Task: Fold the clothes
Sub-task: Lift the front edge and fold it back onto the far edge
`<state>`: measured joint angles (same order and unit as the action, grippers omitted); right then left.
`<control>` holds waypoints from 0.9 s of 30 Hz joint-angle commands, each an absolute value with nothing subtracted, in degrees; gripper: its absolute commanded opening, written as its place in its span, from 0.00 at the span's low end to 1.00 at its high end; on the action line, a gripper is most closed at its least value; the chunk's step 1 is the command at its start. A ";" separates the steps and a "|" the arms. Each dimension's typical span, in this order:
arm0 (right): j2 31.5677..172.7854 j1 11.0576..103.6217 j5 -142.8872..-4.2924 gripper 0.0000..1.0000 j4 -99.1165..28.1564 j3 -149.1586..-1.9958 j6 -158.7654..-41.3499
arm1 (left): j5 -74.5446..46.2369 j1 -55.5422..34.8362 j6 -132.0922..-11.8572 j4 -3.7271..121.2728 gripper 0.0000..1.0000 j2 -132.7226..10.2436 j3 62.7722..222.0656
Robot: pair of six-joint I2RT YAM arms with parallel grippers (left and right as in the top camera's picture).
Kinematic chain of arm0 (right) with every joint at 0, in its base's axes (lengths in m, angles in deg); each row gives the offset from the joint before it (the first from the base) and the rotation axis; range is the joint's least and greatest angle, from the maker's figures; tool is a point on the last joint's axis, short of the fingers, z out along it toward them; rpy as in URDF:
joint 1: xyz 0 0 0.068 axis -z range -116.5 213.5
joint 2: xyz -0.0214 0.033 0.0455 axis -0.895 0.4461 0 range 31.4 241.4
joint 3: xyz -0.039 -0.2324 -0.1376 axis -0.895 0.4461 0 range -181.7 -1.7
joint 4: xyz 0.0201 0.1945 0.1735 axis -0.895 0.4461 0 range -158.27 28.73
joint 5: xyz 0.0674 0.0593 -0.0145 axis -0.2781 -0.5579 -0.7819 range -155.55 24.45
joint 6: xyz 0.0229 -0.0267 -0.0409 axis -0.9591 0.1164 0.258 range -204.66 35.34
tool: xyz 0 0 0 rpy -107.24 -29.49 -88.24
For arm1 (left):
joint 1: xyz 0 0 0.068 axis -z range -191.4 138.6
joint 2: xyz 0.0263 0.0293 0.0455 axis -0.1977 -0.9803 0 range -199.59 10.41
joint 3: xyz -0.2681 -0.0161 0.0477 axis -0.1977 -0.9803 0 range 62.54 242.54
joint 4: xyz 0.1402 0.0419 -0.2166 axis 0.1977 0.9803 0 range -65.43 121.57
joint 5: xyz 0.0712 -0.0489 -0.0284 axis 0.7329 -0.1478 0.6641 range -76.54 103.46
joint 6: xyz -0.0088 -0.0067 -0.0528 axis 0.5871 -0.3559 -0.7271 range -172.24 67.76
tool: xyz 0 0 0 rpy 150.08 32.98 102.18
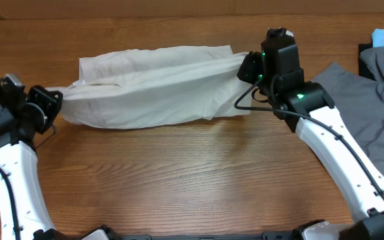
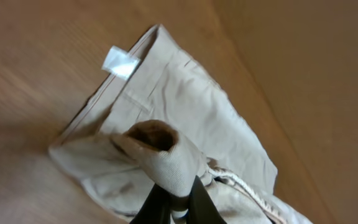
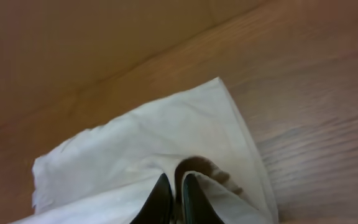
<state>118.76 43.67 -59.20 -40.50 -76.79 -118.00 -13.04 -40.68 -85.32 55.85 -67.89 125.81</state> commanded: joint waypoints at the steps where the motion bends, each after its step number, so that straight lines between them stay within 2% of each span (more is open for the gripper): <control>1: 119.72 45.26 -52.66 0.04 -44.41 -78.60 -116.25 | -2.48 -37.79 -85.73 53.45 0.04 -69.27 127.29; 8: 122.65 45.26 -50.52 0.04 -52.60 -78.60 -114.11 | 4.97 -32.90 -89.80 49.32 0.04 -76.51 127.29; 18: 128.96 45.26 -50.56 0.04 -58.86 -78.60 -110.68 | 3.94 -32.29 -91.29 40.25 0.06 -86.43 127.29; 27: 134.45 45.26 -49.73 0.04 -66.72 -78.60 -110.09 | 4.05 -29.40 -91.24 26.92 0.04 -90.58 127.29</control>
